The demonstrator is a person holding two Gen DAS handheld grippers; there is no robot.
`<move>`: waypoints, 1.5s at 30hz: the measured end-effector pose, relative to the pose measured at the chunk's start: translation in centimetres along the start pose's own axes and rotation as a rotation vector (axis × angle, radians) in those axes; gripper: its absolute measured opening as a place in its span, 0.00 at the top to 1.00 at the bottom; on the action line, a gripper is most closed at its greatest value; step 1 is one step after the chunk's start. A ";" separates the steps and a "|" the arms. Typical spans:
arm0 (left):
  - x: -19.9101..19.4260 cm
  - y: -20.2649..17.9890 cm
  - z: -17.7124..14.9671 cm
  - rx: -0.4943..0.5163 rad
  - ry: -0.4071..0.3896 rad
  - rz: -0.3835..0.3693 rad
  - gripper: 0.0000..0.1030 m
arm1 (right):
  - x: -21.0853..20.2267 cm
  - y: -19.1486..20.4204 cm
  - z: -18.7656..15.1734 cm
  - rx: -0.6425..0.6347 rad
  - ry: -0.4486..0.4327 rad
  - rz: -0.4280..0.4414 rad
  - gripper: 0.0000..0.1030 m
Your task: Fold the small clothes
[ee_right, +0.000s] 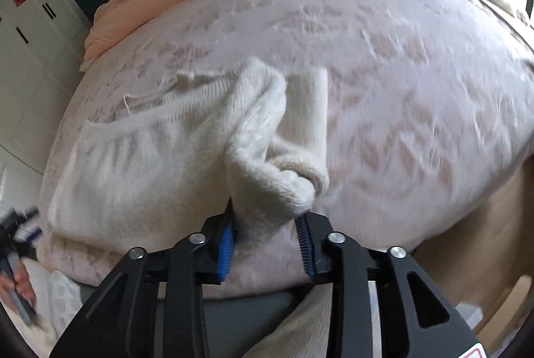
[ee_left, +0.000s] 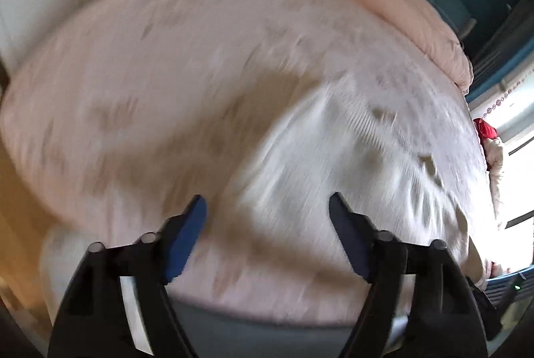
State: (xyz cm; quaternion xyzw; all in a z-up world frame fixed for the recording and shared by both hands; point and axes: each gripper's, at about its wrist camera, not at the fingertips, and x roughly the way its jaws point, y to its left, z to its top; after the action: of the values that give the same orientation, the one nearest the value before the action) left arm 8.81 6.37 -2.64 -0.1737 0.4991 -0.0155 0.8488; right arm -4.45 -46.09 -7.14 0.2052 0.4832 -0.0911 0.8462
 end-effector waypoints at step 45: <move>10.5 1.8 8.9 -0.193 0.082 0.062 0.58 | 11.4 4.6 13.0 0.059 -0.025 0.077 0.62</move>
State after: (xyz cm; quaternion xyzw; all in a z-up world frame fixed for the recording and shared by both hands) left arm 21.36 8.46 -8.14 -0.2381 0.5379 0.0520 0.8070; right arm 13.18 -47.15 -9.86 0.2474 0.4616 -0.0752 0.8486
